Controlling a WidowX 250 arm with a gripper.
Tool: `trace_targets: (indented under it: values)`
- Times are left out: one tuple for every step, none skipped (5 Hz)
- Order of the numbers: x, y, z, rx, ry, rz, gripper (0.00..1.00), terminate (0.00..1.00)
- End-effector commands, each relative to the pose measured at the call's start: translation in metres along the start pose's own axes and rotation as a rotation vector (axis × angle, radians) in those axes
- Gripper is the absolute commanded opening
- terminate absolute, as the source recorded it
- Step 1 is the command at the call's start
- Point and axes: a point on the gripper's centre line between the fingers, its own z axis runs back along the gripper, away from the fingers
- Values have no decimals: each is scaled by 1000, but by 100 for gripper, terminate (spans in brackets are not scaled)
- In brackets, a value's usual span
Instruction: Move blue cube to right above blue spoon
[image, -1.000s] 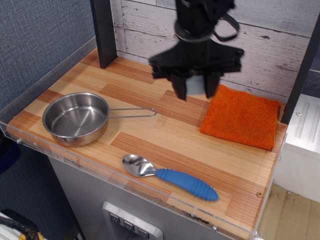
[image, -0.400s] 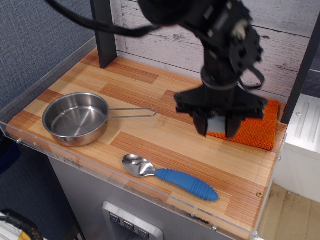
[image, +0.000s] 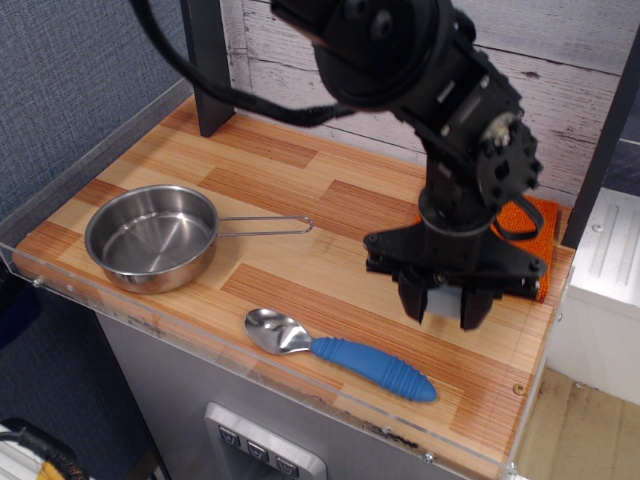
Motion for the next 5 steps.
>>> trace_targets:
  values:
    - [-14,-9,-5,-14,34,-43,0,0]
    - [-12,1,-5,20,44,-9,0,0]
    - [-9,8,-4,43,85,15,100,0]
    - [-7,9,-2,22,80,41,100,0]
    - [-4,8,1,19,68,53,100,0]
